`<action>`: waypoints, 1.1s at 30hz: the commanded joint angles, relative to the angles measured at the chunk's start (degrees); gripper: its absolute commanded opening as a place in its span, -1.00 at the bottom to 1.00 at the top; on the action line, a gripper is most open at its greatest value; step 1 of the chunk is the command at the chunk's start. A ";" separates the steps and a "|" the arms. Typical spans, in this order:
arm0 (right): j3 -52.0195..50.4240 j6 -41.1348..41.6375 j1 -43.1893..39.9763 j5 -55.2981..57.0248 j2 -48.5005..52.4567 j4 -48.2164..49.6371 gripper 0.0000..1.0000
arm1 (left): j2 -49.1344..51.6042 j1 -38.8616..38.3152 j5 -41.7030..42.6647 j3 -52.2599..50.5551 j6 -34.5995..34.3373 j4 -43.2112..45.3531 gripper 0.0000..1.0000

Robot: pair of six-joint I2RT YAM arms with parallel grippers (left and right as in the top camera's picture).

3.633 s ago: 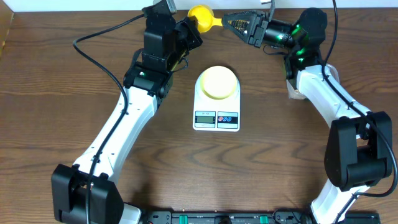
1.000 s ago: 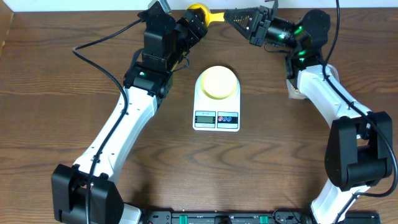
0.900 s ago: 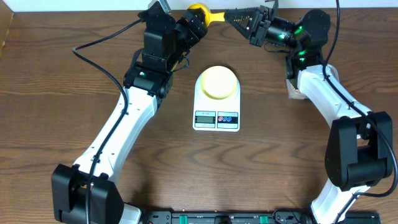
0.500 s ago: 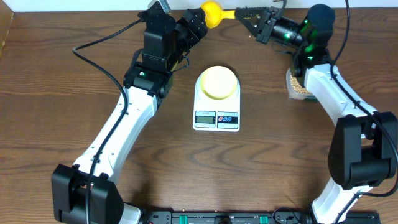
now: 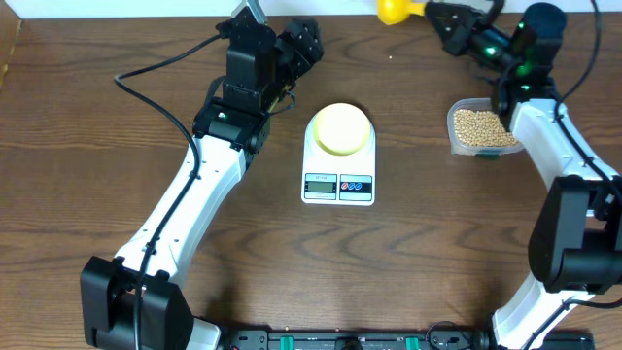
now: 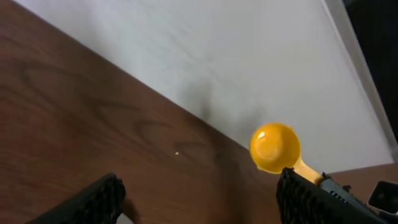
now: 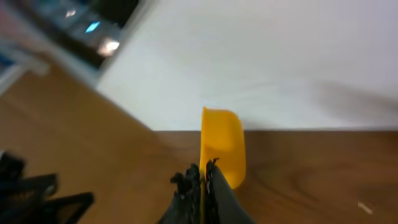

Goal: Scoop item into bowl and weigh 50g on scale
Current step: 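Open the left gripper and carry the scoop right toward the soybean tub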

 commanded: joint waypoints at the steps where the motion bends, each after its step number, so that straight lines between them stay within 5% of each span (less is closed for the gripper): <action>1: 0.81 0.09 -2.54 4.37 -0.15 -2.40 -0.98 | 0.37 0.15 -2.67 0.00 0.98 -1.46 0.60; 11: 0.83 0.09 -6.64 11.69 -1.81 -15.23 -0.97 | 0.39 0.15 -5.60 -0.02 0.98 -4.07 0.61; 20: 0.87 -16.13 -5.90 41.13 -16.39 -35.52 -0.97 | 0.42 0.15 -9.11 -0.02 4.09 -5.22 0.61; 33: 0.85 -14.45 -4.87 47.63 -21.18 -35.06 -0.97 | 0.66 0.15 -9.31 -0.02 4.48 -7.96 0.61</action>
